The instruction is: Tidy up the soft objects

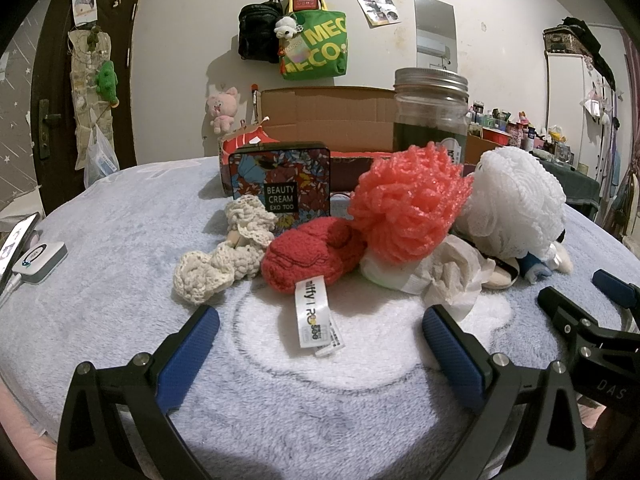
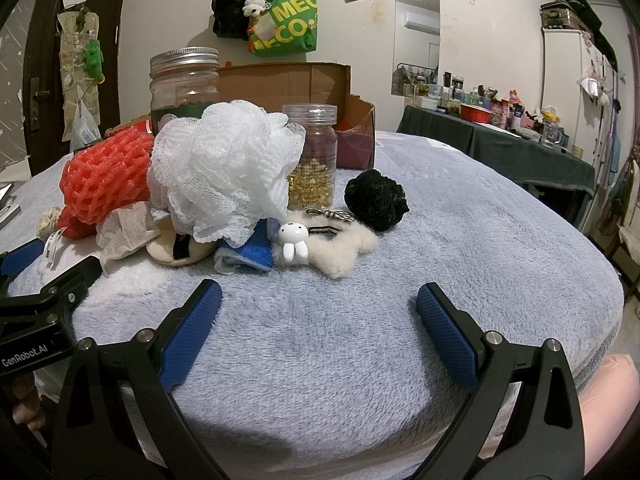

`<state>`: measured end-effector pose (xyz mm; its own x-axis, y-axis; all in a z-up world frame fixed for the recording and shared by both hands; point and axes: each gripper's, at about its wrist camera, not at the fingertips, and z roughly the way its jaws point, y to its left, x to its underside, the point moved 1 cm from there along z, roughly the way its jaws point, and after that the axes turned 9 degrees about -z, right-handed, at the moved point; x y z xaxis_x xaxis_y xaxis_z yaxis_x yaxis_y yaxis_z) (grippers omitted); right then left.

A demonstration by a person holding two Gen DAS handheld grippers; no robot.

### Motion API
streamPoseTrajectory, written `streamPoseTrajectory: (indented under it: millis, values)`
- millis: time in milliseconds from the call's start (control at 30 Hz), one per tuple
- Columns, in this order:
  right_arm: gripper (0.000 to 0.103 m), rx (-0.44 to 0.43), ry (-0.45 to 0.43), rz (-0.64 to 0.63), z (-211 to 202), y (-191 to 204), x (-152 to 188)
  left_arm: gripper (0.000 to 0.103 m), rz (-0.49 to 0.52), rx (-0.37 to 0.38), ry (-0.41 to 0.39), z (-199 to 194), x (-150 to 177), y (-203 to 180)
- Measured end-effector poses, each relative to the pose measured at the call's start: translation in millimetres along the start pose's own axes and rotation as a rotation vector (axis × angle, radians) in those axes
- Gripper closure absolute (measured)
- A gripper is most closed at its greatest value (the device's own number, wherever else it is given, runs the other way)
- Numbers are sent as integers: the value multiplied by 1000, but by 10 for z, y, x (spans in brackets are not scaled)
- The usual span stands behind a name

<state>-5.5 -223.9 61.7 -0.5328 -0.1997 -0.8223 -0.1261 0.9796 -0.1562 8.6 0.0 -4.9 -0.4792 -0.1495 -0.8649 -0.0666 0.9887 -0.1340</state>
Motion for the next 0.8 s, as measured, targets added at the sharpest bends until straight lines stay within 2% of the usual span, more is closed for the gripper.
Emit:
streamPoseTrajectory:
  millis: [400, 533, 700, 800]
  values:
    - [3, -9, 7, -2, -10, -2, -2, 0, -1, 8, 16, -7, -24, -2]
    - [3, -56, 5, 8, -39, -70, -109, 0, -15, 47, 22, -75, -232, 54]
    - [3, -91, -52, 13, -128, -160, -317, 0, 7, 96, -22, -173, -397, -8]
    - [3, -113, -80, -4, -172, -196, -432, 0, 18, 135, -12, -181, -534, -26]
